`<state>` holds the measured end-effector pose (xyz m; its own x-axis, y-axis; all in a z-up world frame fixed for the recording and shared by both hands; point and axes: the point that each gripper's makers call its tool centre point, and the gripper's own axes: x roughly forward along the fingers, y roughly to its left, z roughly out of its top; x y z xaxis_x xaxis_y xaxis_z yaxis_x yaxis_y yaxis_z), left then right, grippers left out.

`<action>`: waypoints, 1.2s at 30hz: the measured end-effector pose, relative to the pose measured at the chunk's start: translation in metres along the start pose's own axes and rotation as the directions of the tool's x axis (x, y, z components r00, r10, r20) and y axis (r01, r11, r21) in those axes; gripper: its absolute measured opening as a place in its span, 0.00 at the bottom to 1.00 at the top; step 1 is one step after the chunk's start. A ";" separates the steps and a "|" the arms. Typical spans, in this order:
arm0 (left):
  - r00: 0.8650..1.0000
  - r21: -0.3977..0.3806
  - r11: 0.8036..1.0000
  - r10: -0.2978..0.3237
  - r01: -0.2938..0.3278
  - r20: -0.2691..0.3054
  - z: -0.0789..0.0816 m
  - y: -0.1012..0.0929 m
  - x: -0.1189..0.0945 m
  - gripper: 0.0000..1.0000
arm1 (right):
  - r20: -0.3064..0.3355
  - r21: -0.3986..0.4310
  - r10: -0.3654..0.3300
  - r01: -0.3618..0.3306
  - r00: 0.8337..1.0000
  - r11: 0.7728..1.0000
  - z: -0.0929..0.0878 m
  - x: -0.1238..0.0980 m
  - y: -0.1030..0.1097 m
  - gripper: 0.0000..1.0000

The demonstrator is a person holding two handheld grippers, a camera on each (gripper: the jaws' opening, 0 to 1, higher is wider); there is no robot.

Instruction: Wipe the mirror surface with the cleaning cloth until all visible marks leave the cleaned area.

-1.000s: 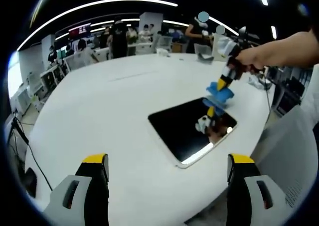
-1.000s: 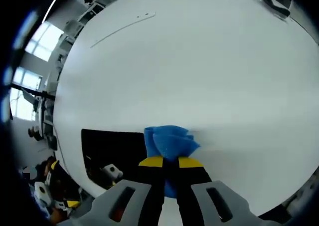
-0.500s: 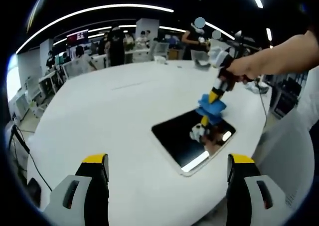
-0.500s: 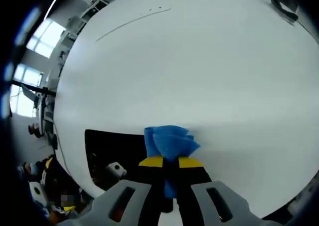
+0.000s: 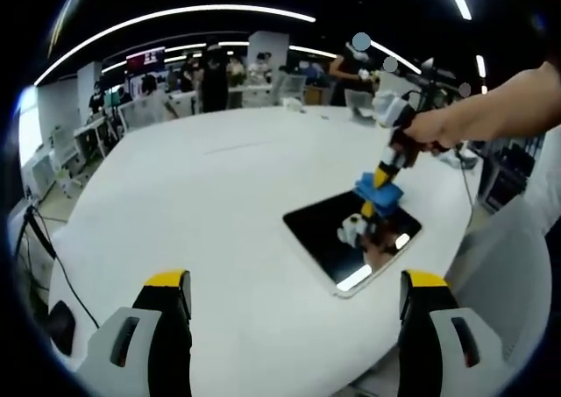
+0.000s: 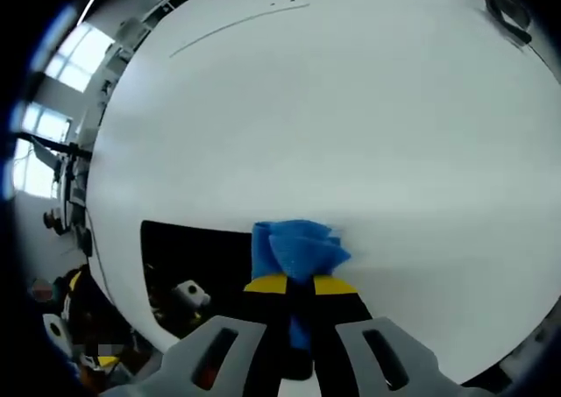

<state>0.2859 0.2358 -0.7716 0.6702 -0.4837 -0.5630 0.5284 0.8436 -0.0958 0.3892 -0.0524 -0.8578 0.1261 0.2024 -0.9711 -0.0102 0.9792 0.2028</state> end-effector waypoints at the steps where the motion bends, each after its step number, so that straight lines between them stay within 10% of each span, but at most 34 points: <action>1: 1.000 0.000 1.000 0.002 -0.002 0.001 0.000 0.001 0.000 1.00 | 0.000 -0.001 0.000 0.000 1.000 1.000 0.000 0.000 0.001 0.02; 36: 0.999 -0.025 1.000 0.018 -0.017 0.031 0.000 0.017 -0.010 1.00 | -0.007 -0.039 0.050 -0.050 0.999 0.998 -0.001 0.009 0.075 0.02</action>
<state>0.2884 0.2547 -0.7672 0.6951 -0.4755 -0.5393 0.5035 0.8574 -0.1069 0.3884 0.0225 -0.8521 0.1183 0.2511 -0.9607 -0.0548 0.9677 0.2461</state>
